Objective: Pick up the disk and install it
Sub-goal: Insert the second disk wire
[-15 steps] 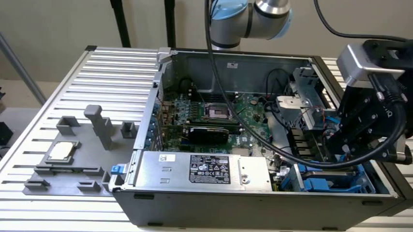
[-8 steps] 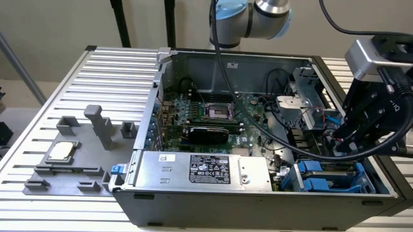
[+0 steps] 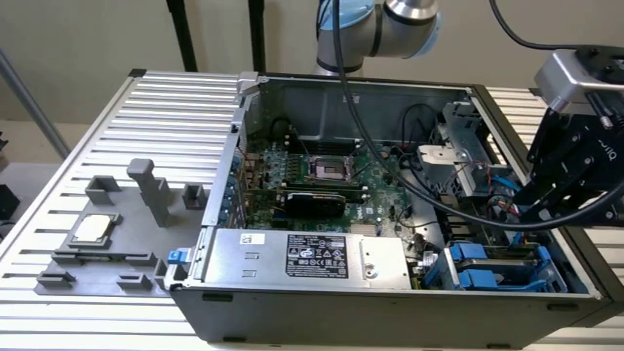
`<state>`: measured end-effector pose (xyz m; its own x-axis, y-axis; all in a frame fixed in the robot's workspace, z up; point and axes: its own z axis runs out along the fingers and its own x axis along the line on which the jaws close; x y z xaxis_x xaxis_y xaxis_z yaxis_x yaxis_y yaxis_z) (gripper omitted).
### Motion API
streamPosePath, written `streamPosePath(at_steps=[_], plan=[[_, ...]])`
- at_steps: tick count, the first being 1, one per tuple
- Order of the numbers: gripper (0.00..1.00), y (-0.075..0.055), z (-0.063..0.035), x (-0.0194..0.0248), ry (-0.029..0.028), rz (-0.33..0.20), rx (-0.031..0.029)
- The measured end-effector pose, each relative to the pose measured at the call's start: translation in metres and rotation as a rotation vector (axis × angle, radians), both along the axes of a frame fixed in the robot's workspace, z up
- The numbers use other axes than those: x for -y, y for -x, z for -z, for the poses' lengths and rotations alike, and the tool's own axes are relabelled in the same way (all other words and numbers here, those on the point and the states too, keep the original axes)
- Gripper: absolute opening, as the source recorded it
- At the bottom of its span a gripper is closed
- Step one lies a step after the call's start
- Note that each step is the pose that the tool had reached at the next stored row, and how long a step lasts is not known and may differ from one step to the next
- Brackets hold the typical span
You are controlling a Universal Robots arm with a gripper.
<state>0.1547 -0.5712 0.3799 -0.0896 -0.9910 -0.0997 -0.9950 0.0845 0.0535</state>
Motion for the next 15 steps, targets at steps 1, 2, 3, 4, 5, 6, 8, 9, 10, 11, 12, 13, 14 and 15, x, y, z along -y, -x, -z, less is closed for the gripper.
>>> streamPosePath(at_steps=[1,2,3,4,5,6,8,9,10,11,12,13,14,15], plan=[[0.33,-0.002,-0.0001,-0.0005,0.0094,0.000,-0.0013],[0.33,-0.003,0.0000,-0.0012,0.0188,0.000,-0.0028],[0.33,-0.005,0.0000,-0.0024,0.0267,0.000,-0.0042],[0.33,-0.006,0.0000,-0.0039,0.0330,0.000,-0.0051],[0.33,-0.008,0.0001,-0.0053,0.0400,0.000,-0.0065],[0.33,-0.009,0.0001,-0.0067,0.0479,0.000,-0.0080],[0.33,-0.011,0.0003,-0.0092,0.0707,0.000,-0.0129],[0.33,-0.012,0.0005,-0.0107,0.0821,0.000,-0.0154],[0.33,-0.012,0.0009,-0.0129,0.0912,0.000,-0.0168],[0.33,-0.012,0.0014,-0.0159,0.0985,0.000,-0.0173],[0.33,-0.012,0.0021,-0.0193,0.1048,0.000,-0.0178],[0.33,-0.012,0.0027,-0.0231,0.1094,0.000,-0.0181],[0.33,-0.012,0.0033,-0.0267,0.1130,0.000,-0.0187],[0.33,-0.013,0.0036,-0.0281,0.1187,0.000,-0.0201]])
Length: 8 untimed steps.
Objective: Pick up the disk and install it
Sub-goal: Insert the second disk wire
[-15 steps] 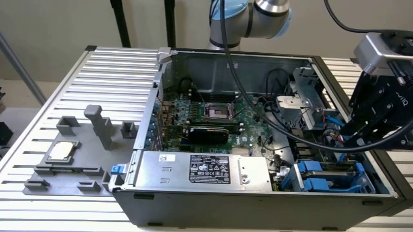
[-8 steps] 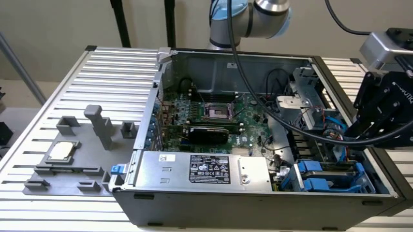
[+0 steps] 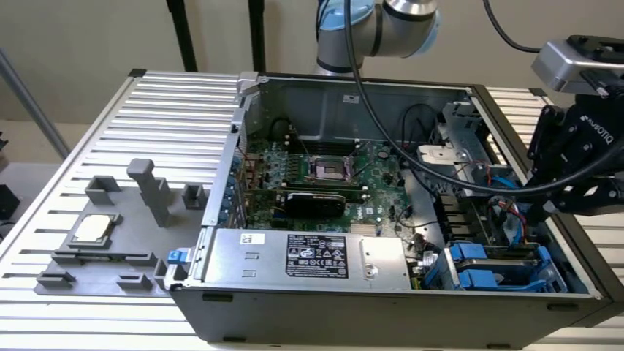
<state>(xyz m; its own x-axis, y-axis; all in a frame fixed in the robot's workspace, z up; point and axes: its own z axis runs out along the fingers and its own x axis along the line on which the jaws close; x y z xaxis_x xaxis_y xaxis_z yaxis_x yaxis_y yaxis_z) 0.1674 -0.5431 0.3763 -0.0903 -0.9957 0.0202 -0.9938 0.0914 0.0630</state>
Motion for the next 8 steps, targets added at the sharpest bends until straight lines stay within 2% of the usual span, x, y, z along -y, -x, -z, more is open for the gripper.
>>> streamPosePath(at_steps=[2,4,5,8], plan=[[0.33,-0.0015,0.0005,0.0000,0.0148,0.000,-0.0081],[0.33,-0.0024,0.0010,-0.0001,0.0292,0.000,-0.0133],[0.33,-0.0027,0.0017,-0.0005,0.0344,0.000,-0.0145],[0.33,-0.0033,0.0047,-0.0022,0.0438,0.000,-0.0162]])
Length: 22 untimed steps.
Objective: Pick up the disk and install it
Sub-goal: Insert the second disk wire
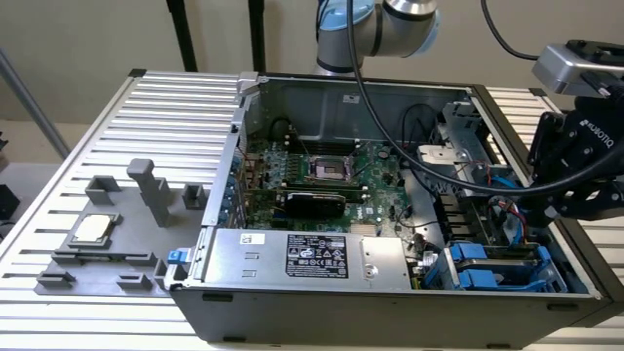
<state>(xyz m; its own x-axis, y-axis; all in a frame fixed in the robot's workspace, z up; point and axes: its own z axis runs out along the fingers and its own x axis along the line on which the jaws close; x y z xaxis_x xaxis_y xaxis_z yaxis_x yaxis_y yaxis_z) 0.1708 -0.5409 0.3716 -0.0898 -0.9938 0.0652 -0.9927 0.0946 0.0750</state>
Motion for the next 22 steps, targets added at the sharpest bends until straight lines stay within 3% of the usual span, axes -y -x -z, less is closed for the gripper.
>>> streamPosePath(at_steps=[5,6,8,11,12,16,22], plan=[[0.31,0.000,0.0017,-0.0032,0.0171,0.000,-0.0066],[0.24,-0.001,0.0019,-0.0037,0.0211,0.000,-0.0088],[0.24,-0.001,0.0020,-0.0043,0.0286,0.000,-0.0134],[0.21,-0.001,0.0025,-0.0044,0.0359,0.000,-0.0193],[0.16,-0.001,0.0025,-0.0044,0.0373,0.000,-0.0206],[0.16,0.000,0.0013,-0.0061,0.0379,0.000,-0.0213],[0.16,0.004,-0.0068,-0.0150,0.0375,-0.001,-0.0213]])
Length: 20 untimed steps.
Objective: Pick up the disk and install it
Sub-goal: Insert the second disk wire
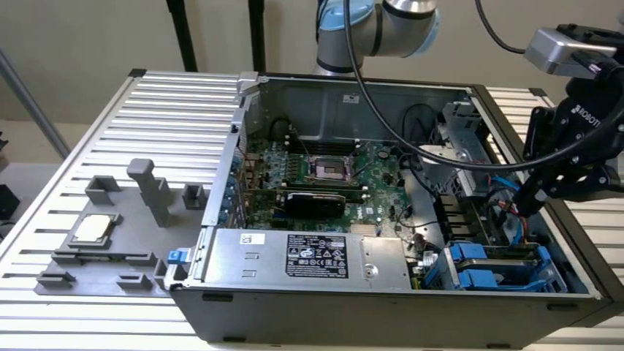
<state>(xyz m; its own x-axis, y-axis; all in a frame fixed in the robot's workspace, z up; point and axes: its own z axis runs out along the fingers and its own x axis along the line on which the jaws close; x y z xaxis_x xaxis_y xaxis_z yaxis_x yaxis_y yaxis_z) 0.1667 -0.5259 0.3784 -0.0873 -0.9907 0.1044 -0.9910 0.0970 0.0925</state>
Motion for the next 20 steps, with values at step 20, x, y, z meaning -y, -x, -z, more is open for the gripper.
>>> streamPosePath(at_steps=[20], plan=[[0.16,0.040,0.0050,0.0136,-0.0201,-0.001,0.0689]])
